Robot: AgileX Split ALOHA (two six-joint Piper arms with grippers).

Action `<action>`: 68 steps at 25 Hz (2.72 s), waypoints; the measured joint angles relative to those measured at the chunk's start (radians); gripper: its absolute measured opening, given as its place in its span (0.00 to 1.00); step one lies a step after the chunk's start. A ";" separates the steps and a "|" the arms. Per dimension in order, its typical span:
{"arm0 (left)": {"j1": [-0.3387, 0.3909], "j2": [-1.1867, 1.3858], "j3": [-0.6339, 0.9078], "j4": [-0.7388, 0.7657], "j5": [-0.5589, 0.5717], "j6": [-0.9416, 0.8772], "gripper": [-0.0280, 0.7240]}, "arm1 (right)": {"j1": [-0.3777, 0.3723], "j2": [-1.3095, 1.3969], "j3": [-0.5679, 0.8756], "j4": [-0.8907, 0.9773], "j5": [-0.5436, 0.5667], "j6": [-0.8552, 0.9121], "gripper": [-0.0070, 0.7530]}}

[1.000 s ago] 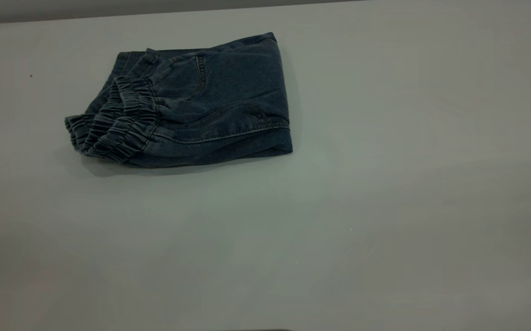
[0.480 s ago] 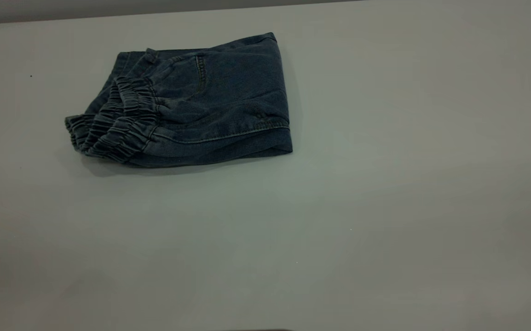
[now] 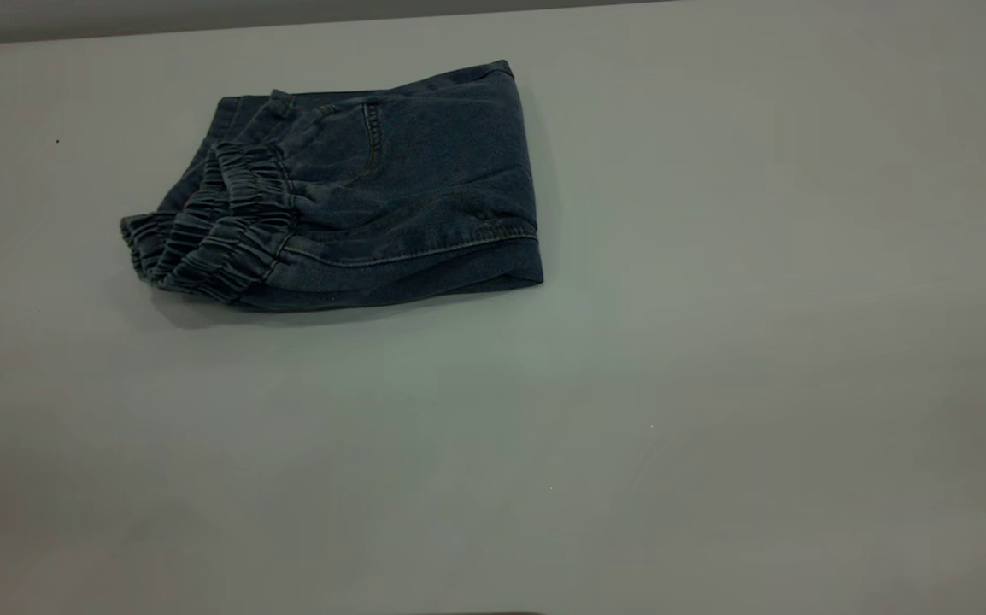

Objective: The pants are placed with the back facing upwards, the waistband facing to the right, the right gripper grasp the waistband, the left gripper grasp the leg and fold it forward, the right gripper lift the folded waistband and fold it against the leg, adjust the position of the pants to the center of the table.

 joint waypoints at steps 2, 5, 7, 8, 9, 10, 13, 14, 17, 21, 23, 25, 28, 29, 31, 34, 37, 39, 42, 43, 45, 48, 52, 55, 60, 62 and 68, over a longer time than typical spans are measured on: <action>0.000 0.000 0.000 0.000 0.000 0.000 0.71 | 0.000 0.000 0.000 0.000 0.000 -0.001 0.76; 0.003 -0.005 0.000 0.000 0.000 0.000 0.71 | 0.000 -0.001 0.000 0.000 0.000 -0.002 0.76; 0.044 -0.024 0.000 -0.002 -0.001 0.001 0.71 | -0.006 -0.010 0.000 0.000 0.000 -0.002 0.76; 0.083 -0.041 0.000 -0.002 -0.001 0.001 0.71 | -0.017 -0.017 0.000 0.000 -0.001 -0.002 0.75; 0.127 -0.062 0.000 -0.002 -0.001 0.001 0.71 | -0.035 -0.025 0.000 0.000 -0.001 -0.002 0.75; 0.164 -0.081 0.000 -0.003 -0.001 0.001 0.71 | -0.059 -0.032 0.000 0.000 -0.001 -0.002 0.75; 0.294 -0.166 0.000 -0.003 0.000 0.001 0.71 | -0.143 -0.048 0.000 0.000 0.000 -0.002 0.74; 0.324 -0.189 0.000 -0.003 0.000 0.001 0.71 | -0.167 -0.049 0.000 0.000 0.000 -0.002 0.74; 0.401 -0.256 0.000 -0.003 0.001 0.001 0.71 | -0.237 -0.050 0.000 0.000 0.000 -0.002 0.74; 0.419 -0.296 0.000 -0.003 0.004 0.001 0.71 | -0.287 -0.050 0.000 0.000 0.000 -0.002 0.74; 0.419 -0.296 0.000 -0.004 0.004 0.001 0.71 | -0.299 -0.050 0.000 0.000 0.000 -0.002 0.73; 0.419 -0.296 0.000 -0.004 0.004 0.001 0.71 | -0.303 -0.050 0.000 0.000 0.000 -0.002 0.73; 0.419 -0.296 0.000 -0.004 0.005 0.001 0.71 | -0.303 -0.050 0.000 0.000 0.000 -0.003 0.73; 0.419 -0.296 0.000 -0.004 0.005 0.001 0.71 | -0.303 -0.050 0.000 0.000 0.000 -0.003 0.73; 0.419 -0.296 0.000 -0.004 0.005 0.001 0.71 | -0.303 -0.050 0.000 0.001 0.000 -0.003 0.73; 0.419 -0.296 0.000 -0.004 0.005 0.001 0.71 | -0.303 -0.050 0.000 0.001 0.000 -0.003 0.73; 0.419 -0.296 0.000 -0.004 0.005 0.001 0.71 | -0.303 -0.050 0.000 0.001 0.000 -0.003 0.73; 0.419 -0.296 0.000 -0.004 0.006 0.001 0.71 | -0.303 -0.050 0.000 0.001 0.000 -0.003 0.73; 0.419 -0.296 0.000 -0.004 0.006 0.001 0.71 | -0.303 -0.050 0.000 0.000 0.000 -0.003 0.73; 0.419 -0.296 0.000 -0.004 0.007 0.001 0.71 | -0.303 -0.050 0.000 -0.001 0.000 -0.003 0.73; 0.419 -0.296 0.000 -0.004 0.007 0.001 0.71 | -0.303 -0.050 0.000 -0.013 0.000 0.012 0.73; 0.419 -0.296 0.000 -0.004 0.007 0.001 0.71 | -0.303 -0.050 0.000 -0.058 -0.001 0.063 0.73; 0.419 -0.296 0.000 -0.004 0.007 0.001 0.71 | -0.303 -0.050 0.000 -0.087 -0.001 0.095 0.73; 0.419 -0.296 0.000 -0.004 0.007 0.001 0.71 | -0.303 -0.050 0.000 -0.087 -0.001 0.097 0.73; 0.419 -0.296 0.000 -0.004 0.007 0.001 0.71 | -0.303 -0.050 0.000 -0.087 -0.001 0.099 0.73; 0.419 -0.296 0.000 -0.004 0.007 0.001 0.71 | -0.303 -0.050 0.000 -0.087 -0.001 0.099 0.73; 0.419 -0.296 0.000 -0.004 0.007 0.001 0.71 | -0.303 -0.050 0.000 -0.082 -0.001 0.102 0.73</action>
